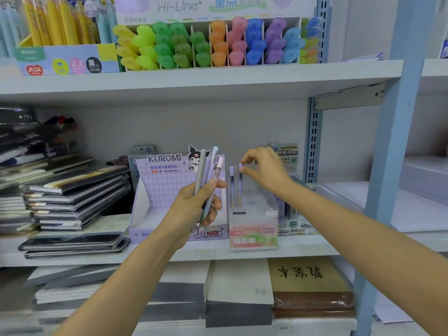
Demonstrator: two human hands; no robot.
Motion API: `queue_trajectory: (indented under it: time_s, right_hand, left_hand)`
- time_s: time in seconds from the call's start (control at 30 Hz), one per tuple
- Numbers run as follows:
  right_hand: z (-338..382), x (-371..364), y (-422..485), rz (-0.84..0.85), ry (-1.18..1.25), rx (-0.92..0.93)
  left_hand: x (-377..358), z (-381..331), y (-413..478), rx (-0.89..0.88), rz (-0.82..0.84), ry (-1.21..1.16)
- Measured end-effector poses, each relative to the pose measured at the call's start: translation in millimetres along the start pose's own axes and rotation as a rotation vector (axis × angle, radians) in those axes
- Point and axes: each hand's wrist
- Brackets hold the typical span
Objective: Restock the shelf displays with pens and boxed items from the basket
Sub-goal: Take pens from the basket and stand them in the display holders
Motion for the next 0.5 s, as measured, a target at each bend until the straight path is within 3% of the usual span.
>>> queue_trajectory:
  time_s: [0.13, 0.23, 0.3, 0.4, 0.5]
  right_hand:
    - [5.2, 2.6, -1.2, 0.062, -0.091, -0.034]
    - [19.7, 18.9, -8.7, 0.03, 0.318, -0.004]
    - [31.8, 30.7, -14.4, 0.141, 0.62, -0.019]
    - [42.4, 39.5, -20.0, 0.304, 0.691, 0.013]
    - [44.1, 44.7, -23.3, 0.25, 0.759, 0.028]
  left_hand:
    - [-2.2, -3.7, -1.4, 0.001, 0.01, 0.025]
    - [-3.9, -5.3, -2.1, -0.001, 0.019, 0.049]
    - [-6.7, -5.7, -2.2, -0.002, 0.036, 0.061]
    - [-12.8, -7.3, -2.5, 0.002, 0.077, 0.102]
    - [-15.0, -9.9, -2.0, 0.002, 0.108, 0.127]
Point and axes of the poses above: each hand's wrist, its own y-axis towards the middle knuckle, its own x-axis out of the back of the hand, z = x × y, and after that the axes turned 2 degrees about -x, right-handed
